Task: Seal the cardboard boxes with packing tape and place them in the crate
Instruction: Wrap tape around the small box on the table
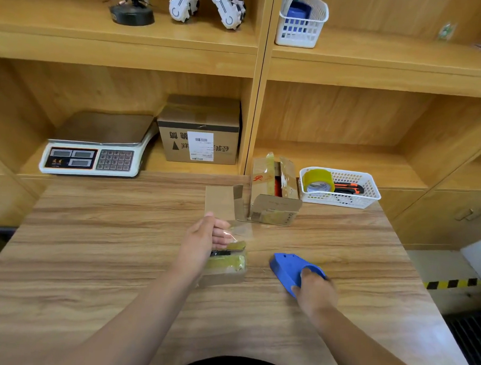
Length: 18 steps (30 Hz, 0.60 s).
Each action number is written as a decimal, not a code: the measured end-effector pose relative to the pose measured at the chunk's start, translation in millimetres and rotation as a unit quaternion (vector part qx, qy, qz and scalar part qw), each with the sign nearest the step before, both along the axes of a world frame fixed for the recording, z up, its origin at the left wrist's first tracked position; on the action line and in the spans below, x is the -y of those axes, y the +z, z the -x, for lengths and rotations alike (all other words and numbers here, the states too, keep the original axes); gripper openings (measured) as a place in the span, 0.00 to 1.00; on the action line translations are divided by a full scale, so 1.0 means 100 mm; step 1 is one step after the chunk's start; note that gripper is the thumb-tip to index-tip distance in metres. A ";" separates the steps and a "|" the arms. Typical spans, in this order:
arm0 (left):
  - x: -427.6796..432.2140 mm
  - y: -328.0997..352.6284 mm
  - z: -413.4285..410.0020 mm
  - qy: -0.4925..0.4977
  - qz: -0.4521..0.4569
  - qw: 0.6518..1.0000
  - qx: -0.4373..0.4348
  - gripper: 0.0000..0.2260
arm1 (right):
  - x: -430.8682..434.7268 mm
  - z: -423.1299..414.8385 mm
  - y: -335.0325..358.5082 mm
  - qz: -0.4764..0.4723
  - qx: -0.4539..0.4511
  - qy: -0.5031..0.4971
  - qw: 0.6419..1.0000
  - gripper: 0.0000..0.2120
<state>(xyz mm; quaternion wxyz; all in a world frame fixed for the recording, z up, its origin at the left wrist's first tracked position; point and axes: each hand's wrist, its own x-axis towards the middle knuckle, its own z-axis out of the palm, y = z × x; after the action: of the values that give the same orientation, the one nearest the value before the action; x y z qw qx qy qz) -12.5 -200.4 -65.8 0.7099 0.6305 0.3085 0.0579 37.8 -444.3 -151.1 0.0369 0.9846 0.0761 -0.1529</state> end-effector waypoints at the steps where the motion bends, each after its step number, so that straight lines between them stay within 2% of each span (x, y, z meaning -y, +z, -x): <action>1: 0.00 -0.02 0.00 0.000 0.003 1.000 -0.001 0.22 | -0.05 0.00 0.04 -0.017 0.025 -0.001 1.000 0.18; 2: 0.00 -0.03 0.00 0.001 0.007 1.000 -0.005 0.22 | -0.12 0.00 0.10 -0.060 0.059 0.000 0.996 0.18; 4: 0.01 -0.04 -0.01 0.002 0.017 1.000 -0.015 0.22 | -0.32 -0.01 0.26 -0.233 0.104 -0.012 0.967 0.12; 6: 0.03 -0.06 -0.03 0.003 0.031 0.999 -0.015 0.22 | -0.57 -0.01 0.44 -0.425 0.071 -0.056 0.901 0.06; 9: 0.05 -0.10 -0.03 -0.007 0.024 1.000 -0.014 0.22 | -0.88 -0.01 0.63 -0.574 -0.003 -0.102 0.813 0.09; 10: 0.05 -0.11 -0.03 -0.011 0.019 1.000 -0.016 0.22 | -0.95 -0.01 0.66 -0.592 -0.019 -0.108 0.798 0.07; 12: 0.05 -0.13 -0.03 -0.014 0.013 1.000 -0.017 0.22 | -1.02 0.00 0.67 -0.595 -0.037 -0.118 0.794 0.04; 18: 0.06 -0.19 -0.02 -0.035 -0.009 0.999 -0.025 0.20 | -1.02 0.00 0.65 -0.542 0.005 -0.155 0.826 0.08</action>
<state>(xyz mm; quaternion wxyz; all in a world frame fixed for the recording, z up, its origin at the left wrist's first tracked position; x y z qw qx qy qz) -10.2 -206.1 -85.3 0.6981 0.6482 0.3035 0.0203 37.5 -341.9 -86.1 -0.5263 0.8459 -0.0073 -0.0855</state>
